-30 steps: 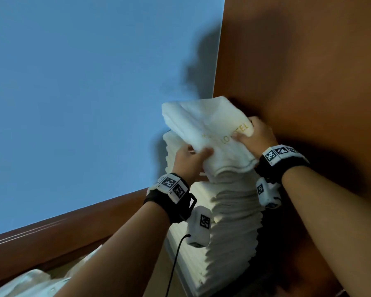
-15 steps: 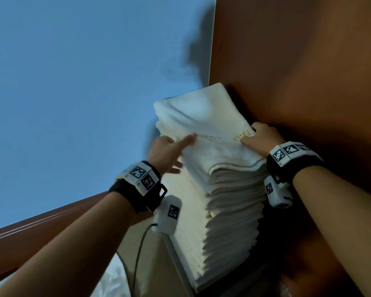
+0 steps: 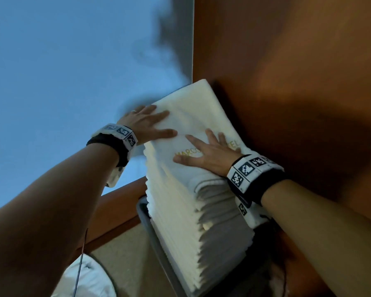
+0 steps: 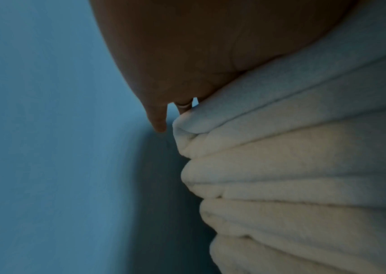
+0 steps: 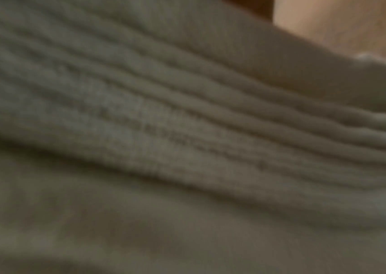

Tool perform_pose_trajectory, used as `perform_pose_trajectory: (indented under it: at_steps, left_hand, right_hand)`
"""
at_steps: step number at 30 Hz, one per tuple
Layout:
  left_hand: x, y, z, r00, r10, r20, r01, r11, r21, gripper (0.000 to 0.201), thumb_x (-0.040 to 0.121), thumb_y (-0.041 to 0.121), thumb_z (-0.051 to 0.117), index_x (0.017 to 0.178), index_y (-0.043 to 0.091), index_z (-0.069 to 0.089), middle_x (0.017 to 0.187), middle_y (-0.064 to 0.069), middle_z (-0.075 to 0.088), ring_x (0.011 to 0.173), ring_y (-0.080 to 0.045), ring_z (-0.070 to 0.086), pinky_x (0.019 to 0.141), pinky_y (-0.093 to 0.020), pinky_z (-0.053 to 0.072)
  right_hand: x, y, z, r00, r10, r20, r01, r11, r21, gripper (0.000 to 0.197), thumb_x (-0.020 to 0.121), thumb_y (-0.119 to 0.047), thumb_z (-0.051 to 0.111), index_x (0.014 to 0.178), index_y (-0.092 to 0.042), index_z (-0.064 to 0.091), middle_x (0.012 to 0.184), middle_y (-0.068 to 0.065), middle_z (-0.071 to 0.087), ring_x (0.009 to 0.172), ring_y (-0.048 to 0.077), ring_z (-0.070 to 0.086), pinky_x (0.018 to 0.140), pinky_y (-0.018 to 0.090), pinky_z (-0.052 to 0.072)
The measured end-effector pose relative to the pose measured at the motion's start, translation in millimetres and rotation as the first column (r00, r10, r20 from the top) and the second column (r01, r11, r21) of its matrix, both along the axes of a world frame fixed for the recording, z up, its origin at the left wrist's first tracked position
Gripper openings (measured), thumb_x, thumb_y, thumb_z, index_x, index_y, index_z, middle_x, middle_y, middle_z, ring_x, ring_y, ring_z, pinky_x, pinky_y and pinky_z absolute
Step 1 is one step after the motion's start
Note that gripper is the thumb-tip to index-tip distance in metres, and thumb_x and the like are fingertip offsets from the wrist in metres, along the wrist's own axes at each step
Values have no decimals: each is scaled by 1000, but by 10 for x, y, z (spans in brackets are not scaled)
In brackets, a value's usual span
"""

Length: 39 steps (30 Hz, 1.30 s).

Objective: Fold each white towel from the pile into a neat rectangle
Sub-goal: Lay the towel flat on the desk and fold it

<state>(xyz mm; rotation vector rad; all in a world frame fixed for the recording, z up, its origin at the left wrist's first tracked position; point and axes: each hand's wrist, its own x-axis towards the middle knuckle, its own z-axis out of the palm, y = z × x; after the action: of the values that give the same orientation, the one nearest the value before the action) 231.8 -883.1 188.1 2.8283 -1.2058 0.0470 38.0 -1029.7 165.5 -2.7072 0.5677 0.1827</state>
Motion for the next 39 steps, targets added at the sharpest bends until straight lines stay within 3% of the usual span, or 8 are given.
perform_pose_trajectory:
  at_steps: [4,7,17,22,25,28,34,39]
  left_hand:
    - [191,-80,-361,997,-22,-72,22,1000,-6,133,35,110,11,155,51,15,168,0,9,153,-28,5,124,-49,10]
    - [269,-76,-520,996,-12,-93,5,997,-73,120,51,101,22,155,43,24,167,-2,15,153,-29,8,123,-53,12]
    - [-144,257,-262,988,7,-152,-20,996,-84,117,48,100,16,155,52,7,168,7,-11,154,-26,-8,125,-47,2]
    - [-450,907,-73,985,-30,-170,16,996,-83,97,77,93,30,158,43,14,168,5,8,154,-25,10,123,-45,6]
    - [-612,1415,29,979,14,-203,-38,992,-117,85,83,78,41,154,32,35,160,0,36,146,-24,34,119,-41,22]
    - [-797,1911,69,976,45,-213,-71,991,-115,70,88,69,51,139,23,56,136,-1,61,127,-25,54,108,-38,38]
    - [-1185,3097,-233,974,55,-218,-71,995,-66,46,91,56,63,123,22,68,113,3,69,103,-18,62,95,-32,45]
    - [-1362,4162,-808,939,151,-309,-173,984,-44,32,89,47,70,102,18,76,100,0,73,94,-23,66,90,-36,53]
  right_hand:
    - [126,-23,-245,1000,-11,-7,11,1000,-4,103,57,-101,35,146,-62,2,164,-7,-18,150,30,-19,109,74,-3]
    - [199,-35,-335,1000,-13,-3,13,1000,-15,102,58,-101,36,147,-61,4,164,-9,-18,150,29,-19,110,74,-4]
    - [74,12,-182,1000,-23,7,24,1000,-15,108,50,-102,34,147,-62,8,164,-11,-13,151,27,-15,113,70,-2]
    - [-6,48,53,999,-34,5,34,989,-143,133,37,-109,16,152,-43,23,161,9,21,147,35,21,119,54,19]
    - [-132,280,229,999,-45,26,50,979,-199,87,77,-91,29,124,-22,55,134,12,56,123,33,52,103,44,41]
    - [-256,598,293,990,-54,128,83,968,-237,46,98,-58,40,95,-17,61,110,13,64,104,35,59,88,39,47]
    - [-582,1735,-19,962,17,271,118,872,-474,39,94,-38,52,121,-12,63,129,12,59,118,35,53,103,47,40]
    - [-711,2831,-664,966,46,256,-26,996,-80,21,93,-29,58,91,-12,71,101,13,68,96,33,62,82,35,48]
